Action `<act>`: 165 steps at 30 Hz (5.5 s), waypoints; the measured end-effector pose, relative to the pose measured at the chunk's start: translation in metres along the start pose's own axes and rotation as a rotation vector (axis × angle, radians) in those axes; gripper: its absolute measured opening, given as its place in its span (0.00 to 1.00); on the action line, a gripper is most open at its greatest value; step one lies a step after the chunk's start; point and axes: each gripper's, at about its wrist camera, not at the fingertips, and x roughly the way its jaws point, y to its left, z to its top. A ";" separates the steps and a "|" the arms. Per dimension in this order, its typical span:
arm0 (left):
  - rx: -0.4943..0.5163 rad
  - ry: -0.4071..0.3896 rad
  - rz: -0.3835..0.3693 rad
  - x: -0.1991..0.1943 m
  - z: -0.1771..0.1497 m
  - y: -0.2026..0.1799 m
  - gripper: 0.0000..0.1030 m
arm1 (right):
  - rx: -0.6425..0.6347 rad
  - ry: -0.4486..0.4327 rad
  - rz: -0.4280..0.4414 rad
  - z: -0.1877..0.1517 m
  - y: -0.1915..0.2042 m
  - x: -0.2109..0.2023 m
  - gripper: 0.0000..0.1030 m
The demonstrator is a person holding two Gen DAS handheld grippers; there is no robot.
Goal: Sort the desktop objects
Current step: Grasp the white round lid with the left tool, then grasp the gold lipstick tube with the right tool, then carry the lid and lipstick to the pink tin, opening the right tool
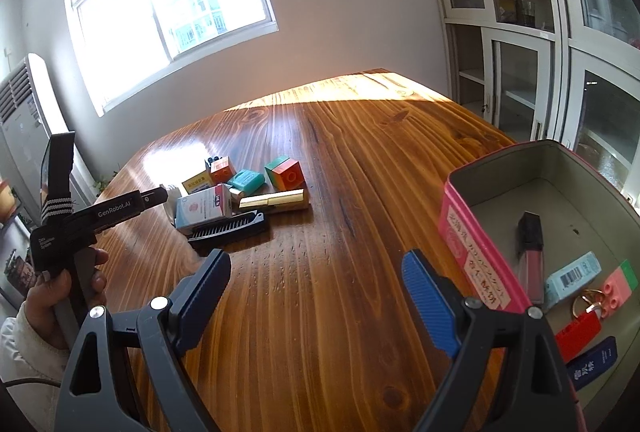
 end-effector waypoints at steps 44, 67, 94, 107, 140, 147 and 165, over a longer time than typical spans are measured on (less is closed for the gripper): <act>0.024 0.057 0.028 0.059 0.025 0.027 0.63 | -0.100 0.214 0.029 0.048 0.043 0.139 0.88; 0.000 0.055 0.045 0.053 0.027 0.030 0.63 | -0.169 0.279 -0.030 0.045 0.062 0.175 0.83; 0.058 -0.025 -0.035 0.014 0.034 -0.010 0.63 | -0.068 -0.035 -0.179 0.031 0.021 0.071 0.83; 0.178 -0.043 -0.139 -0.018 0.015 -0.070 0.63 | 0.018 -0.112 -0.268 0.016 -0.014 0.012 0.83; 0.462 -0.005 -0.383 -0.061 -0.044 -0.275 0.63 | 0.212 -0.117 -0.408 -0.026 -0.154 -0.081 0.84; 0.501 0.007 -0.393 -0.061 -0.053 -0.300 0.63 | 0.224 -0.149 -0.410 -0.030 -0.164 -0.090 0.86; 0.560 0.109 -0.509 -0.049 -0.080 -0.348 0.63 | 0.283 -0.245 -0.446 -0.031 -0.184 -0.113 0.86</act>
